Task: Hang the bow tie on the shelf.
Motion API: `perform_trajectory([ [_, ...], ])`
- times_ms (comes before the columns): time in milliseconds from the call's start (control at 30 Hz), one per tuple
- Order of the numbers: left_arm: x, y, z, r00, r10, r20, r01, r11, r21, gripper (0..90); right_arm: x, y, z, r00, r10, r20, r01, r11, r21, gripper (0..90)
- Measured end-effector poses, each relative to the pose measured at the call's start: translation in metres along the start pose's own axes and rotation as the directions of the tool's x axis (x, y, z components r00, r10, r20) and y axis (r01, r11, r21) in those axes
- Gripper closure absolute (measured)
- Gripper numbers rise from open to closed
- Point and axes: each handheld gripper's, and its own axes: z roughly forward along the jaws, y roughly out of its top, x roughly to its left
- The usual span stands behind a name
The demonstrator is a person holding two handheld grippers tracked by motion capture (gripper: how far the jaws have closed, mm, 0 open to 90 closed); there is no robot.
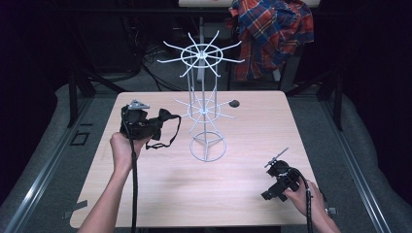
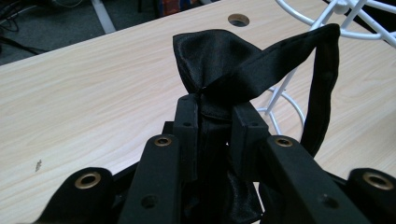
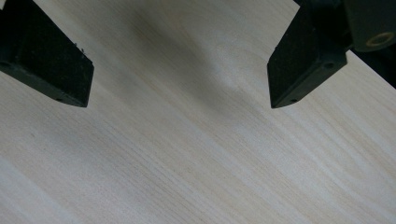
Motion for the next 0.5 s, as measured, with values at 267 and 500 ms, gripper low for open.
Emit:
perform_trajectory([
  [267,0.0,0.006,-0.008,1.0,-0.003,-0.001,0.003,0.9994,-0.034,74.7,0.0,0.0,0.0,1.0,-0.002,0.005,0.002,1.0,0.001,6.7],
  [500,-0.002,0.018,-0.013,0.9998,0.014,-0.014,-0.015,0.9985,-0.052,74.7,0.001,0.001,0.0,1.0,-0.005,0.003,0.005,1.0,0.006,6.7],
])
